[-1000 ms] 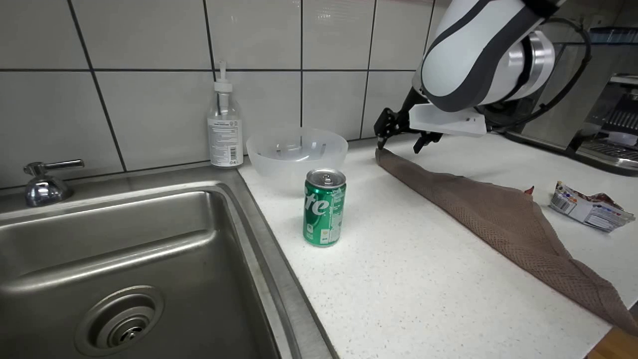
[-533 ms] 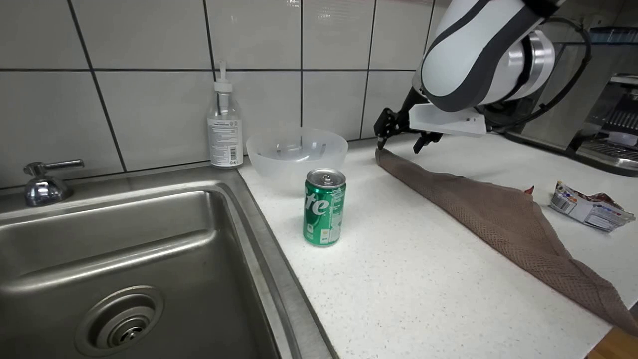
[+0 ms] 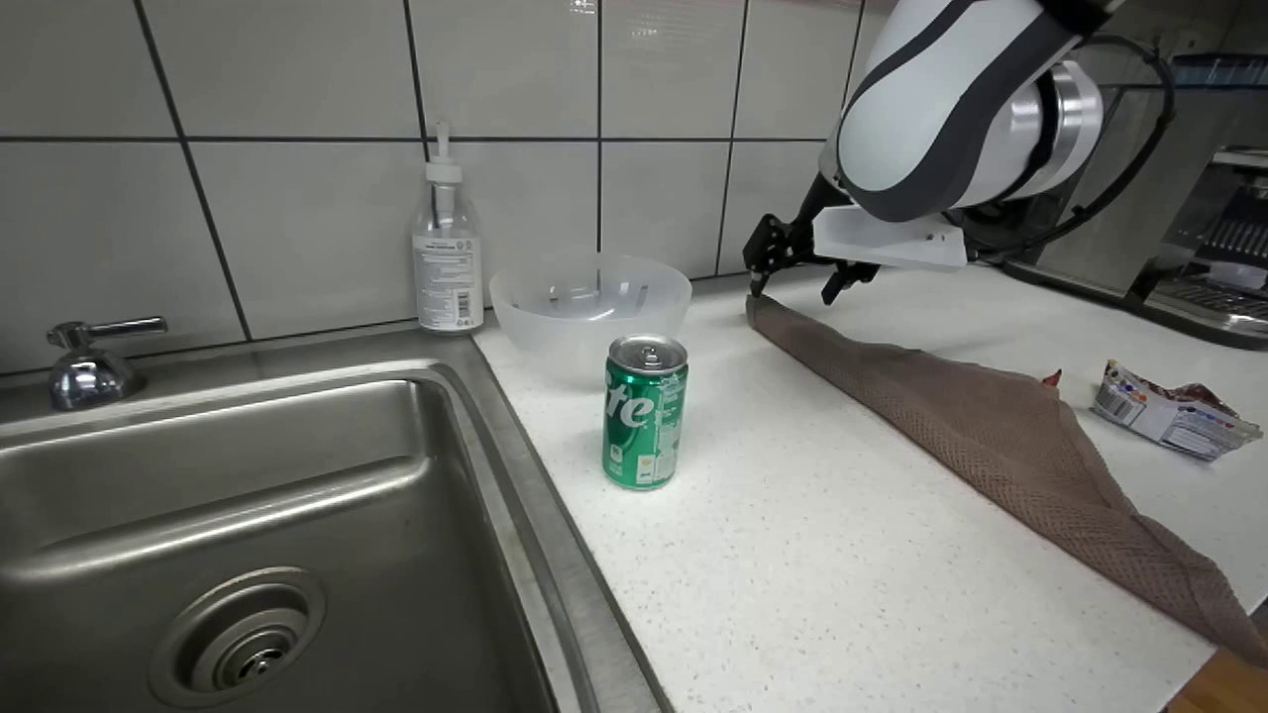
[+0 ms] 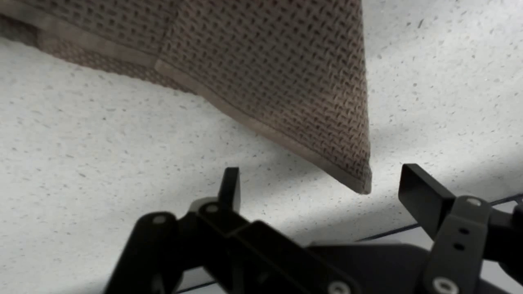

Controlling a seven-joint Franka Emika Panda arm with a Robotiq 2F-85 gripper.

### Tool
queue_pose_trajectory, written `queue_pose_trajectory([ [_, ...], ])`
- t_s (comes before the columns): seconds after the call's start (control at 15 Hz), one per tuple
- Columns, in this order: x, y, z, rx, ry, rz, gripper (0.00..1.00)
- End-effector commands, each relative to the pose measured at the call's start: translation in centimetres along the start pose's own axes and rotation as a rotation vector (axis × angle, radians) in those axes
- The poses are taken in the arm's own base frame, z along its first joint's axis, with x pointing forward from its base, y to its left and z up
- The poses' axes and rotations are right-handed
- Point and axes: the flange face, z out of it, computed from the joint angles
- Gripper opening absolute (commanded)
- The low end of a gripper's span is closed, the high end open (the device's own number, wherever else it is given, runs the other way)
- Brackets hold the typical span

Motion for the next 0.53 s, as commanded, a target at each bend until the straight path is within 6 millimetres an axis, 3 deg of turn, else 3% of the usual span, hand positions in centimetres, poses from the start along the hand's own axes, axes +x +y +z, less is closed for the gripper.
queue_pose_trajectory([
  [0.0, 0.04, 0.07, 0.02, 0.001, 0.000, -0.001, 1.00],
  [0.47, 0.06, 0.00, 0.06, 0.001, 0.005, -0.016, 1.00],
])
